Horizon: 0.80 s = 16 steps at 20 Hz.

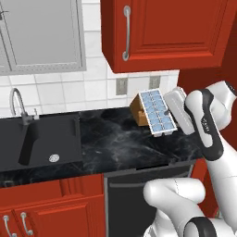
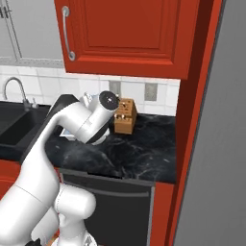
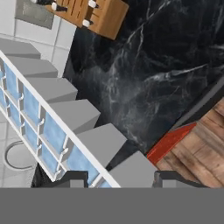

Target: The ice cube tray has been filled with water. Take the tray and place it in the freezer to make ice. Close the freezer door after placing the tray.

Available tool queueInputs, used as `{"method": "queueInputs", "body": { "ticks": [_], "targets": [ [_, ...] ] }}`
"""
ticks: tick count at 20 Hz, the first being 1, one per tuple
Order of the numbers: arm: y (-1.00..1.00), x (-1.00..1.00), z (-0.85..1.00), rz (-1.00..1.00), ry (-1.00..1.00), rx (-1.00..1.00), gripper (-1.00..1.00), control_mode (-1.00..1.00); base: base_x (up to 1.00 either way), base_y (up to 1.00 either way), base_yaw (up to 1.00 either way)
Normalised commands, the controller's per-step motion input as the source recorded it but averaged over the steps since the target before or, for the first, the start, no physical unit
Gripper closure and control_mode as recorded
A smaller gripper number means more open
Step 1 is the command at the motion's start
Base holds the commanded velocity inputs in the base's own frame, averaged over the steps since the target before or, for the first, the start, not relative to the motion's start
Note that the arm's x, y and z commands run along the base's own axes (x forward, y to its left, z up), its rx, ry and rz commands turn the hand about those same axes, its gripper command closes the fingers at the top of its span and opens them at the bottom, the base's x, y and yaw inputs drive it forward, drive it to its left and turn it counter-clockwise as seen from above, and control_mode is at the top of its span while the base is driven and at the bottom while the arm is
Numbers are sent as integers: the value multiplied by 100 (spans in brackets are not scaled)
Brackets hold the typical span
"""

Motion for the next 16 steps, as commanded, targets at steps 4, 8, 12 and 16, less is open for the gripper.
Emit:
{"method": "queueInputs", "body": {
  "ticks": [4, 8, 12, 16],
  "targets": [
    [0, 0, 0, 0, 0, 0, 100, 100, -61, 0, 0],
    [0, 0, 0, 0, 0, 0, 100, 100, -69, 0, 0],
    [0, 0, 0, 0, 0, 0, 100, 100, -80, 0, 3],
    [0, 0, 0, 0, 0, 0, 100, 100, -77, 0, 1]
  ]
}}
